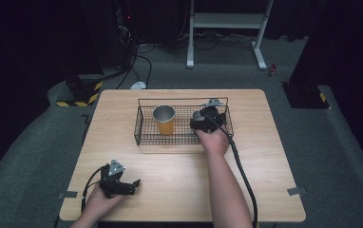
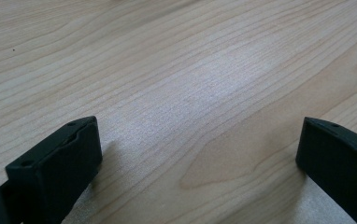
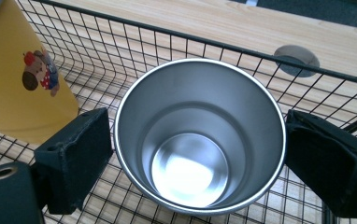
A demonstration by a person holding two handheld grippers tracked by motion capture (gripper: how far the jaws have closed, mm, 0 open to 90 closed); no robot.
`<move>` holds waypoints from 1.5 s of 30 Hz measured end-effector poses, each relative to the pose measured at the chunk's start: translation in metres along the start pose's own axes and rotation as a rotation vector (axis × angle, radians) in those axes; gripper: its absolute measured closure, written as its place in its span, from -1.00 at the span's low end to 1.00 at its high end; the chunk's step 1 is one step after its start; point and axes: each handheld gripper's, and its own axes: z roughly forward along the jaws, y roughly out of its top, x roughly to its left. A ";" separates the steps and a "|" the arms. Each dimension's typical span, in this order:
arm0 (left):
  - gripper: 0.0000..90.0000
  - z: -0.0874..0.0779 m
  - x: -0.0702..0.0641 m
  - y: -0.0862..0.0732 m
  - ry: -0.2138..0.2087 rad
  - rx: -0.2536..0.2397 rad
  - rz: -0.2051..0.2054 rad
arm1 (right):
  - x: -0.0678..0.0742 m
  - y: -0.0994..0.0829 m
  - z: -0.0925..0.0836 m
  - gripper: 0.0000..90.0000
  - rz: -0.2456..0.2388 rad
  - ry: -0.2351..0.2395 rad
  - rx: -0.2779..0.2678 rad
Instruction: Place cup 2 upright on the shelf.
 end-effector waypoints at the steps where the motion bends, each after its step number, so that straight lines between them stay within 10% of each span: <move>1: -0.99 0.000 0.000 0.000 0.000 0.000 0.000 | -0.001 0.000 -0.001 -0.80 -0.010 -0.001 -0.008; 18: -0.99 0.000 0.000 0.000 0.003 0.002 0.002 | -0.001 -0.002 -0.027 -0.80 -0.023 0.018 -0.077; 45: -0.99 0.000 -0.001 0.000 0.005 -0.001 0.000 | -0.013 -0.070 -0.099 -0.80 -0.054 0.089 -0.183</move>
